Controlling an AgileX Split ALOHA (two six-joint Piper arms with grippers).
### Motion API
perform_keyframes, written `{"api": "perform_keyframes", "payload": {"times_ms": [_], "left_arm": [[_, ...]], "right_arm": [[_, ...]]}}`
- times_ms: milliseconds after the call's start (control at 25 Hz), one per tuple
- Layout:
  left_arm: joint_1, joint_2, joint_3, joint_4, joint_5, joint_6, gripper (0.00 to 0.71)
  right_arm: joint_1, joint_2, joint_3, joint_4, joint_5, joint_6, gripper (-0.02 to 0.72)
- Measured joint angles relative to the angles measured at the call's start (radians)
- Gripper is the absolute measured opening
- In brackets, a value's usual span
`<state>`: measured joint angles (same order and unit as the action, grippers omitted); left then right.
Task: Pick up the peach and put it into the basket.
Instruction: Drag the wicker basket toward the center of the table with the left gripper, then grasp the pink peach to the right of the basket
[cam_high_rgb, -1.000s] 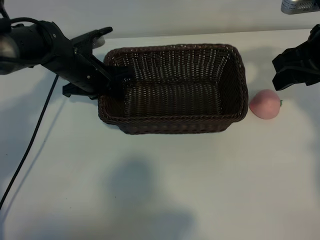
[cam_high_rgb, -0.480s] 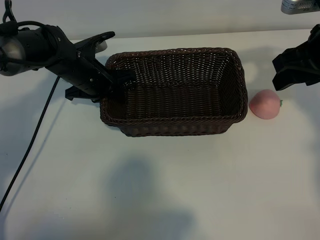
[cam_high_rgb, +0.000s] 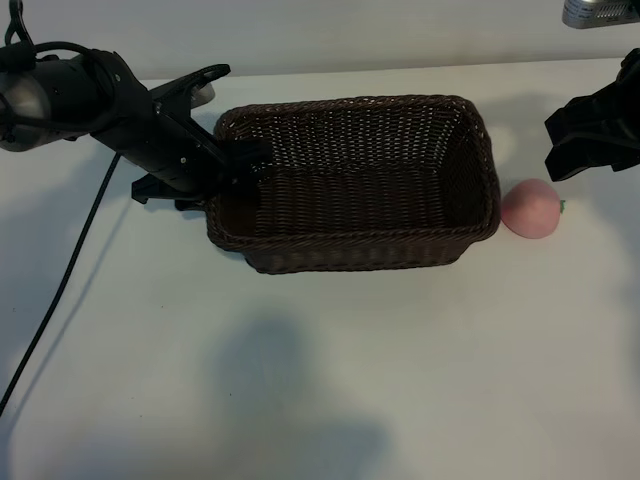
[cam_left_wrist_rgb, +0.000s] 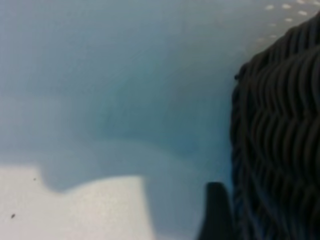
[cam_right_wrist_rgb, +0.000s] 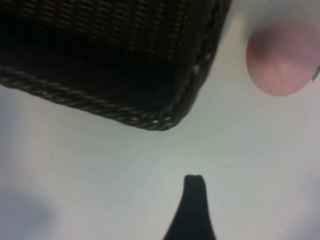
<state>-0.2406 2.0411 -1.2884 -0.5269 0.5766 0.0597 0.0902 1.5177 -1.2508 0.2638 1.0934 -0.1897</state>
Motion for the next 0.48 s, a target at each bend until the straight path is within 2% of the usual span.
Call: {"api": "perform_keyframes", "payload": {"times_ms": [80,160,480], "left_arm": [[0.000,-0.008,0.000,0.012,0.010,-0.012,0.623],[0.000,-0.022,0.000,0.026,0.016,-0.023,0.663],[0.000,-0.106,0.000,0.162,0.051,-0.126,0.663]], "right_arm": [[0.000,0.000,0.000,0.000,0.000,0.000,0.595],[0.000,0.000,0.000,0.000,0.000,0.000,0.595],[0.000,0.000,0.000,0.000,0.000,0.000,0.595]]}}
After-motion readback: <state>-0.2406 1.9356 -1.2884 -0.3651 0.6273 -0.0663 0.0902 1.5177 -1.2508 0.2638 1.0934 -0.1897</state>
